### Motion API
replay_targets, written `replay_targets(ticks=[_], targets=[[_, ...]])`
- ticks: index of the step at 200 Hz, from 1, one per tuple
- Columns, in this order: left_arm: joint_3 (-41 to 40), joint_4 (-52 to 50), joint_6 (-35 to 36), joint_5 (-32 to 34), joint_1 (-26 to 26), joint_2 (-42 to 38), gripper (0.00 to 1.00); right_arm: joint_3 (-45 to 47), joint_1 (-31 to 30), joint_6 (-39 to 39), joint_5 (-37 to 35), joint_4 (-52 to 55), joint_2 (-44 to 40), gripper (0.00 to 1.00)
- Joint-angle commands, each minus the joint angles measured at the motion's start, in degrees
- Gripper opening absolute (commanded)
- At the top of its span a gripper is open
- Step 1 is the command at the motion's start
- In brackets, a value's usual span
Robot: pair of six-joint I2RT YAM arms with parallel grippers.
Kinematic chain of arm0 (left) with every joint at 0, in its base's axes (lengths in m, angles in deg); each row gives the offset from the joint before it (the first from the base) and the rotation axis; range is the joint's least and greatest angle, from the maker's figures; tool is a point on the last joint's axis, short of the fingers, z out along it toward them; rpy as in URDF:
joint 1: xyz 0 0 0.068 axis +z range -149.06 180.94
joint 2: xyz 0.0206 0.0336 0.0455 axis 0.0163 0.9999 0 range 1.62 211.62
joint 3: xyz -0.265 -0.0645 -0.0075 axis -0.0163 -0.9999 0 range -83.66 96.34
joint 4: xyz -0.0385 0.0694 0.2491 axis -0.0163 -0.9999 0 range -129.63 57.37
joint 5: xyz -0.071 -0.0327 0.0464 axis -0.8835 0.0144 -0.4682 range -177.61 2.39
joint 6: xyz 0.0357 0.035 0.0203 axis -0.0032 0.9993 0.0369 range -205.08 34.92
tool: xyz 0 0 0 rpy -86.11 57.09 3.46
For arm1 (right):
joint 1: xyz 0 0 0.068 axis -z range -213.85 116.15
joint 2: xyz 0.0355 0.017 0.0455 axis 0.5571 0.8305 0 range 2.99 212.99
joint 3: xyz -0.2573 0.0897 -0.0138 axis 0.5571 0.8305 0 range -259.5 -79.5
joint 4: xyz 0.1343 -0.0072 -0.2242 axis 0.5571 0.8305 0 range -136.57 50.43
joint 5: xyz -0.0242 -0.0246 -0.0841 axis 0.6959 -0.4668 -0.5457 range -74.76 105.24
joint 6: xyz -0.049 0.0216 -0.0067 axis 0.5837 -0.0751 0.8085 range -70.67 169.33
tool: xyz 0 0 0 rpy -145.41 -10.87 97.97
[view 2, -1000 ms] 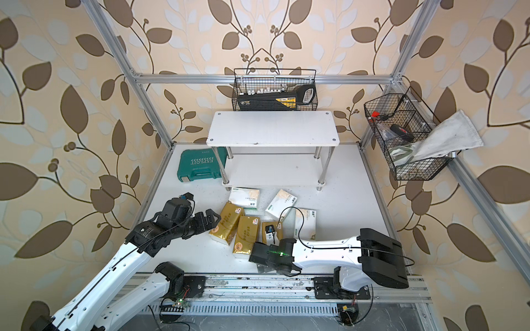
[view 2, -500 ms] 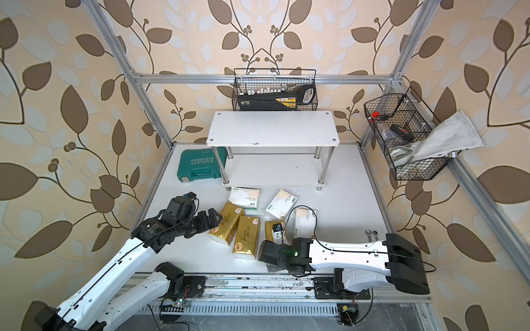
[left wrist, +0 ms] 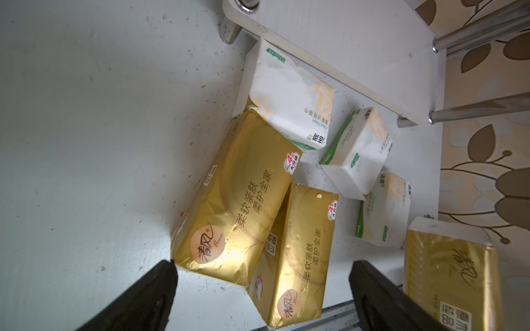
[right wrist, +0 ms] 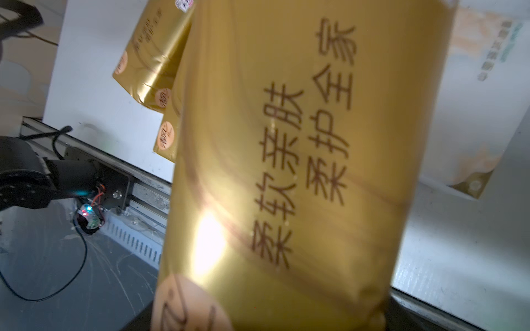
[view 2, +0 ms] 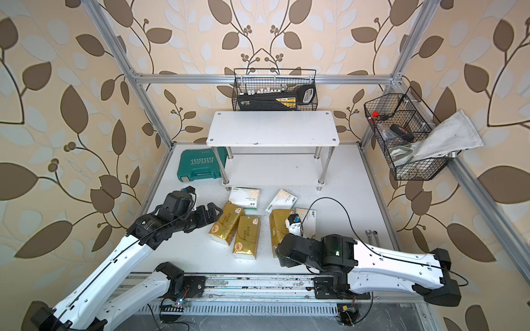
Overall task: Place the tissue boxes on the shelf by color
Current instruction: Pick up the box of tissues from the center of the board.
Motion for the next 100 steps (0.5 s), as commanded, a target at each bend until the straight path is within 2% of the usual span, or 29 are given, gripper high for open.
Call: replay_targets(ticks=[1, 56, 100], targets=[[3.69, 0.1, 1.29, -2.03, -0.88, 1.88, 0.99, -3.83, 4.92, 6.71, -2.74, 0.04, -0.52, 0.72], [8.28, 2.89, 1.65, -0.16, -4.9, 8.86, 0.99, -4.61, 27.99, 23.15, 9.31, -11.43, 2.92, 0.72], [12.15, 5.65, 3.02, 1.77, -9.06, 17.18, 0.99, -5.79, 38.74, 32.27, 14.33, -18.35, 10.16, 0.72]])
